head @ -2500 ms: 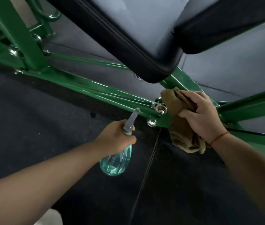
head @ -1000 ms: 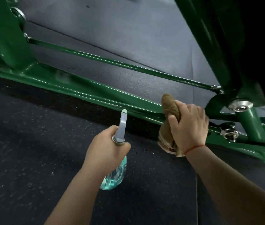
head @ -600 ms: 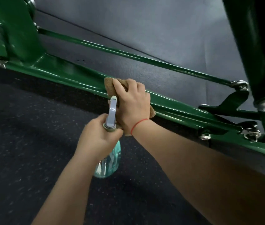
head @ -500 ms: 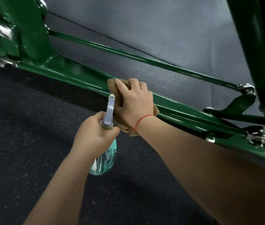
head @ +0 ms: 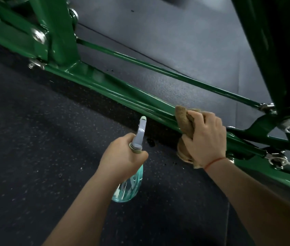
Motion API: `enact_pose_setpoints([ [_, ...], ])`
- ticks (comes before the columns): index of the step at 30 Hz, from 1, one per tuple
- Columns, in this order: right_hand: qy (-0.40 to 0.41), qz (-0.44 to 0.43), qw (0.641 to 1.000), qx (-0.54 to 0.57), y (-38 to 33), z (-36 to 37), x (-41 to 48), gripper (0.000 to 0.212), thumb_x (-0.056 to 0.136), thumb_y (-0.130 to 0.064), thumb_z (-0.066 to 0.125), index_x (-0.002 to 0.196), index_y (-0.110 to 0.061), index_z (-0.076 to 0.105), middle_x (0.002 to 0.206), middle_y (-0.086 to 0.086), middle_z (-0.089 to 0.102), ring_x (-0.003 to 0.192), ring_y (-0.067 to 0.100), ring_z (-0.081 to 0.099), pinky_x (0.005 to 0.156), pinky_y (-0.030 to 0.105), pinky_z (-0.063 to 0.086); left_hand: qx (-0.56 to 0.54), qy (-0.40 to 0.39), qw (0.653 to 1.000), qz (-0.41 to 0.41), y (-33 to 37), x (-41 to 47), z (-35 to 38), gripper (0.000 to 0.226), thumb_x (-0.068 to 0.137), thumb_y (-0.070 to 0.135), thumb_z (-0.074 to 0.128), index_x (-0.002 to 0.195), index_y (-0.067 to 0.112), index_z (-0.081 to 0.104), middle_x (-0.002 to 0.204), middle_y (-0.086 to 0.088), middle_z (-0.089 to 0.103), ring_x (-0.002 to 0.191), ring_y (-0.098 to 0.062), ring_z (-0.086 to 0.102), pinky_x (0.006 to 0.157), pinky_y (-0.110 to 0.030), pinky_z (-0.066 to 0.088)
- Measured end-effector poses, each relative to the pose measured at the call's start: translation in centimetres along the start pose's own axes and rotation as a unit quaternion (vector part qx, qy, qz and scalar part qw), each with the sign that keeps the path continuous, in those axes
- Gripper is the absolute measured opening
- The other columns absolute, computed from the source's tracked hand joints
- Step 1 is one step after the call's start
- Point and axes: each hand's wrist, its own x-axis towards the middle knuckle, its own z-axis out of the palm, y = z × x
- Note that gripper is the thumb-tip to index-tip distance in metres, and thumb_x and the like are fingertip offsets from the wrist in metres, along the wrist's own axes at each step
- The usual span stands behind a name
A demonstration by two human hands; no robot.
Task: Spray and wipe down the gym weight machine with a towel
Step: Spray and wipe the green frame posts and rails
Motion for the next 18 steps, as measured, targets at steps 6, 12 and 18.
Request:
enact_pose_setpoints([
  [6, -0.049, 0.002, 0.996, -0.071, -4.8, 1.1, 1.5, 0.066, 0.084, -0.033, 0.065, 0.143, -0.028, 0.037, 0.141, 0.01, 0.04, 0.127, 0.035, 0.037, 0.097, 0.051, 0.037, -0.006, 0.017, 1.0, -0.022, 0.3, -1.2, 1.1, 0.014, 0.079, 0.023, 0.066, 0.09, 0.016, 0.063, 0.081, -0.009, 0.069, 0.063, -0.02, 0.052, 0.068, -0.049, 0.053],
  [12, -0.062, -0.105, 0.992, -0.018, -3.2, 1.1, 0.4, 0.08, 0.076, -0.021, 0.074, 0.148, -0.033, 0.041, 0.151, 0.013, 0.035, 0.136, 0.041, 0.03, 0.105, 0.059, 0.034, 0.027, 0.008, 1.0, -0.011, 1.8, -1.8, 2.8, 0.014, 0.082, 0.023, 0.065, 0.094, 0.017, 0.063, 0.082, -0.007, 0.066, 0.067, -0.022, 0.055, 0.064, -0.041, 0.049],
  [18, -0.06, -0.01, 0.998, 0.022, 2.4, -2.6, -0.5, 0.061, 0.081, -0.026, 0.066, 0.139, -0.035, 0.05, 0.14, 0.005, 0.049, 0.121, 0.032, 0.045, 0.099, 0.046, 0.04, 0.067, -0.021, 0.997, 0.014, 2.4, -3.2, 5.4, 0.013, 0.082, 0.026, 0.065, 0.092, 0.019, 0.062, 0.078, -0.002, 0.066, 0.062, -0.019, 0.054, 0.06, -0.036, 0.047],
])
